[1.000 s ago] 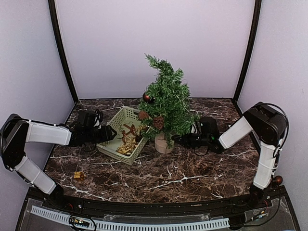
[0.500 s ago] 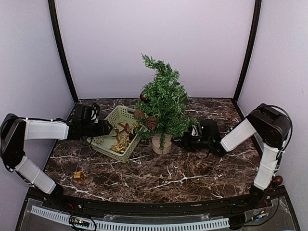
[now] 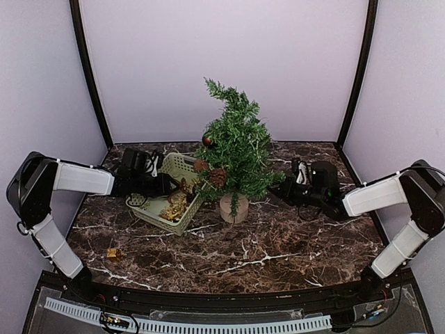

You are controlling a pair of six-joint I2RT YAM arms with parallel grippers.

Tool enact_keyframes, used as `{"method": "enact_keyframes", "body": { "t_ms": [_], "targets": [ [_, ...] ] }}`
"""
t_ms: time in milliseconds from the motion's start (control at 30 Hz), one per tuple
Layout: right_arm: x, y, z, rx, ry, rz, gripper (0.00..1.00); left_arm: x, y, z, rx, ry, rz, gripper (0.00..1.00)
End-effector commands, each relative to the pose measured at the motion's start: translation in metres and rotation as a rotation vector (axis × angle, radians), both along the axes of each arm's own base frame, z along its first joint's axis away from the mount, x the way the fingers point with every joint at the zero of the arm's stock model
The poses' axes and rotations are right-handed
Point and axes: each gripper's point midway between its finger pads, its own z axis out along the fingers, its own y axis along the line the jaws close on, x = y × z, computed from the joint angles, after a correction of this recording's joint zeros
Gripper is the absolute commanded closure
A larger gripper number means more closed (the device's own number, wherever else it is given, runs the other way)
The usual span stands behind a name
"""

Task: Decorate the small christmas tree
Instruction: Pick up the ornament words from the bin.

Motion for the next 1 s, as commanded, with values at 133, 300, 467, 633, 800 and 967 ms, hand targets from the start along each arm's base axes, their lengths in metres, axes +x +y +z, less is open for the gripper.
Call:
{"method": "enact_keyframes", "body": {
  "t_ms": [133, 300, 467, 633, 800, 967],
  "targets": [
    [0.006, -0.035, 0.025, -0.088, -0.078, -0.096, 0.56, 0.008, 0.006, -0.023, -0.003, 0.106, 0.110, 0.63],
    [0.007, -0.045, 0.039, -0.101, -0.106, -0.121, 0.55, 0.014, 0.009, -0.044, 0.020, 0.161, 0.157, 0.69],
    [0.006, -0.049, 0.043, -0.115, -0.117, -0.130, 0.55, 0.022, 0.013, -0.046, 0.020, 0.140, 0.203, 0.69],
    [0.006, -0.052, 0.041, -0.128, -0.116, -0.138, 0.54, 0.025, 0.007, -0.057, 0.016, 0.181, 0.190, 0.69],
    [0.006, -0.053, 0.046, -0.124, -0.127, -0.141, 0.54, 0.027, 0.007, -0.067, 0.033, 0.200, 0.192, 0.68],
    [0.006, -0.054, 0.046, -0.128, -0.128, -0.142, 0.54, 0.031, 0.006, -0.073, 0.050, 0.217, 0.189, 0.63]
  ]
}}
